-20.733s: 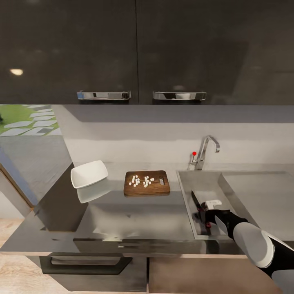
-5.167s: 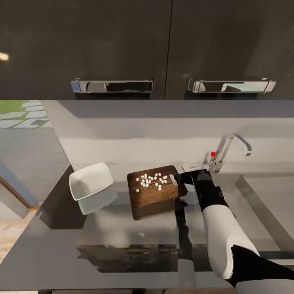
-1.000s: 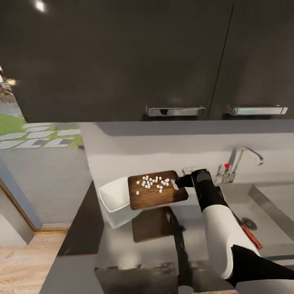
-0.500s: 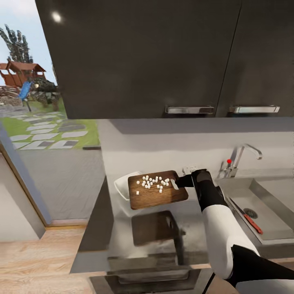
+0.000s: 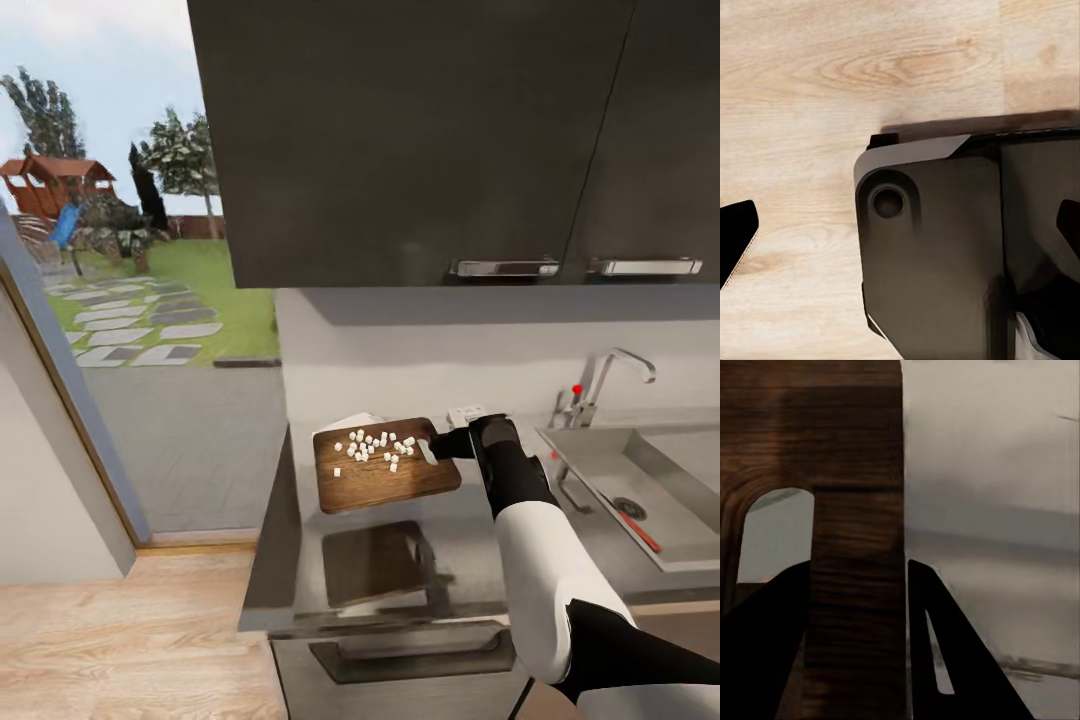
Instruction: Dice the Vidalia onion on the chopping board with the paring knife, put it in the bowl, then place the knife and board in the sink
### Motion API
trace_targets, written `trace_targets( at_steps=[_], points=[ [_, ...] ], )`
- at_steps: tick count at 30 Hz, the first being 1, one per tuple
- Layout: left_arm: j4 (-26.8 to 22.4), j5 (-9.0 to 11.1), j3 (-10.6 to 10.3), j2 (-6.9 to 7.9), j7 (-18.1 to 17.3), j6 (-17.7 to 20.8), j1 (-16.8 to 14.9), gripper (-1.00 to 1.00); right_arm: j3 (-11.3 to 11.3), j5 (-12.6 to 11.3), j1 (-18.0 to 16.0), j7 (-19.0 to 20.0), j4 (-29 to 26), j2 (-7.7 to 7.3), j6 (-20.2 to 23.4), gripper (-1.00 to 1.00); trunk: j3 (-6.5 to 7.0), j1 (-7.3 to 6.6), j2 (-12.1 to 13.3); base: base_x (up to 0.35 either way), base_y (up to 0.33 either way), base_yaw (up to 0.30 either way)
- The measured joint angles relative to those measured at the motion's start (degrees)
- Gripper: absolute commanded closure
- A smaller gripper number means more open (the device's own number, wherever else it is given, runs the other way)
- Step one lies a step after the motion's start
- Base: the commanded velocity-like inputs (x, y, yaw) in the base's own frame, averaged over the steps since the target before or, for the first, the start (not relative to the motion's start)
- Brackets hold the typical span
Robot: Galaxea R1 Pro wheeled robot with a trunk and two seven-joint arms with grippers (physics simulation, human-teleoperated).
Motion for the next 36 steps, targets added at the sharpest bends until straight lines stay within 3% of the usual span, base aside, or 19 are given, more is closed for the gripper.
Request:
trace_targets(
  at_steps=[6, 36],
  points=[
    [0.0, 0.0, 0.0, 0.0, 0.0, -0.01, 0.0, -1.0, -0.17, -0.33, 0.0, 0.02, -0.06, 0.0, 0.14, 1.0, 0.0, 0.0, -0.01, -0.001, 0.299, -0.137],
    [0.0, 0.0, 0.0, 0.05, 0.0, -0.09, 0.0, -1.0, -0.29, -0.22, -0.01, 0.02, -0.06, 0.0, 0.15, 1.0, 0.67, 0.0, -0.01, 0.0, 0.299, -0.278]
  ],
)
